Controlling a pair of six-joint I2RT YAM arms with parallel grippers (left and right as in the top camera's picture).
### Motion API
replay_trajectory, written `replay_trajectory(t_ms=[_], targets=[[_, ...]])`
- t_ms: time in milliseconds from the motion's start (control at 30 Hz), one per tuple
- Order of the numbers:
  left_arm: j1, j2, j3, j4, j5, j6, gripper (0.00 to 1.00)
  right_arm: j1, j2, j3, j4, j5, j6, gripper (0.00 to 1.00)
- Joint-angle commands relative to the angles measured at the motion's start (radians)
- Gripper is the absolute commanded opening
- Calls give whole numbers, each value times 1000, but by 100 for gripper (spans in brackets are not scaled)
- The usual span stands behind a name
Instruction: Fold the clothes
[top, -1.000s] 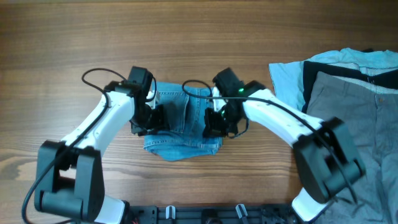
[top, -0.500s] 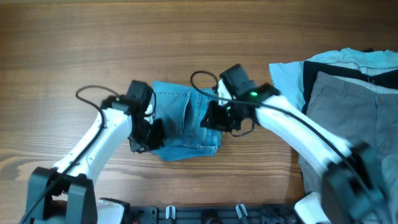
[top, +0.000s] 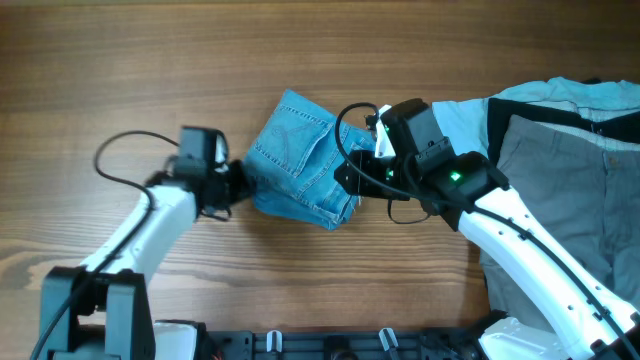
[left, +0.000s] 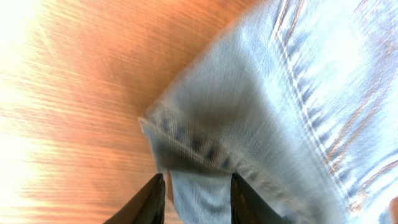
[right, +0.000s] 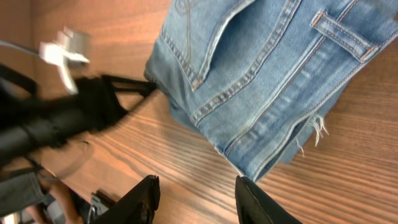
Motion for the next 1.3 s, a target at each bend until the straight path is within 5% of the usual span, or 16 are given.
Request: replay_trajectory(t_ms=[0,100,167,233,433,700,833,900,1000,1033,1167,1267], targets=[[84,0,224,-249,50,83,52,0,-11,-3,2,-14,-47,49],[81,7,263,-430,180,74,90,0,17,-4,7,109,9,48],[56,10,243,-438,230,57,100,-10,90,-5,10,125,85,36],[26,10,198,-417,233,-47,100,-14,192,-5,46,71,129,25],[6,10,-36,-108,352,-265,100,-19,481,-5,232,-148,237,13],[-88,57,-180,340,347,-369,98,-21,585,-5,238,-164,310,13],[-185,235,-180,513,321,-561,100,-21,590,-5,235,-169,309,13],[-188,316,-180,599,321,-608,88,-21,590,-5,229,-175,309,13],[-179,378,-180,655,307,-607,15,-21,589,-4,208,-198,305,13],[-178,371,-180,654,315,-604,4,-21,588,-4,198,-198,305,13],[-161,274,-177,618,313,-428,4,-22,533,-4,151,-192,218,11],[-94,97,-132,449,307,-257,4,-26,375,-1,99,-116,148,12]])
